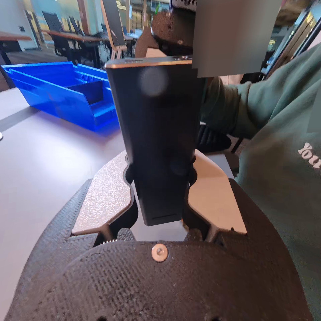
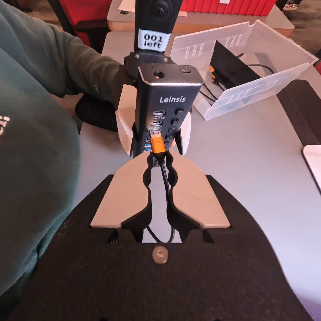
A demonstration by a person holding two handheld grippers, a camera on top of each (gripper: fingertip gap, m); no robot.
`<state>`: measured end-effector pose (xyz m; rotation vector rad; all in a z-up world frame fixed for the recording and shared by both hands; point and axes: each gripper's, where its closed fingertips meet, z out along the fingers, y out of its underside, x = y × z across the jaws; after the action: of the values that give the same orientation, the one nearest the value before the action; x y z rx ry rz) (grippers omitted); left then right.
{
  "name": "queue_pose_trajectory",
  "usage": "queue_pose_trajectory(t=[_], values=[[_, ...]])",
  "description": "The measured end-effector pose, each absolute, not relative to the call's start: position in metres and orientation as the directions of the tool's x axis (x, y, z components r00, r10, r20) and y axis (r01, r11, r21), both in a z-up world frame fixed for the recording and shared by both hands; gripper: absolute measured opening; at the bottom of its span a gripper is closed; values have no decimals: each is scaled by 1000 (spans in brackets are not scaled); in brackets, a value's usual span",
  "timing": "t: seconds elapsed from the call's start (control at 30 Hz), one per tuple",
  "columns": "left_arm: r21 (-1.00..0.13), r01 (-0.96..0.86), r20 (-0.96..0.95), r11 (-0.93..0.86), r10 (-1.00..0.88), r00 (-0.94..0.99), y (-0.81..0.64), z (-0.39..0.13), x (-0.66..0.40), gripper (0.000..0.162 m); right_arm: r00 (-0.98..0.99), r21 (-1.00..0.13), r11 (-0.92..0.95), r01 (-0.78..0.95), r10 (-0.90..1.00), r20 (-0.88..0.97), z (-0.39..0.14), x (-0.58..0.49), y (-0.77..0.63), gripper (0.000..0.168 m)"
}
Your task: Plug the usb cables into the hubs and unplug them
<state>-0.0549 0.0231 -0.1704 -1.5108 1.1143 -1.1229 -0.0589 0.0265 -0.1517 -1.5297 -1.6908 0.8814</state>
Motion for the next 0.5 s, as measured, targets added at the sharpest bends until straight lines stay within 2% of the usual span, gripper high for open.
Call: queue_pose_trajectory(t=[0.17,0.5], values=[[-939,-298,117,-174,-973,201,23,-194,-55,64,-110,-701,198,685,979,169,-175,-54,27,14],[-879,-422,155,-221,-970,185,17,-214,-59,63,-191,-627,242,740,970,149,-183,-55,26,14]])
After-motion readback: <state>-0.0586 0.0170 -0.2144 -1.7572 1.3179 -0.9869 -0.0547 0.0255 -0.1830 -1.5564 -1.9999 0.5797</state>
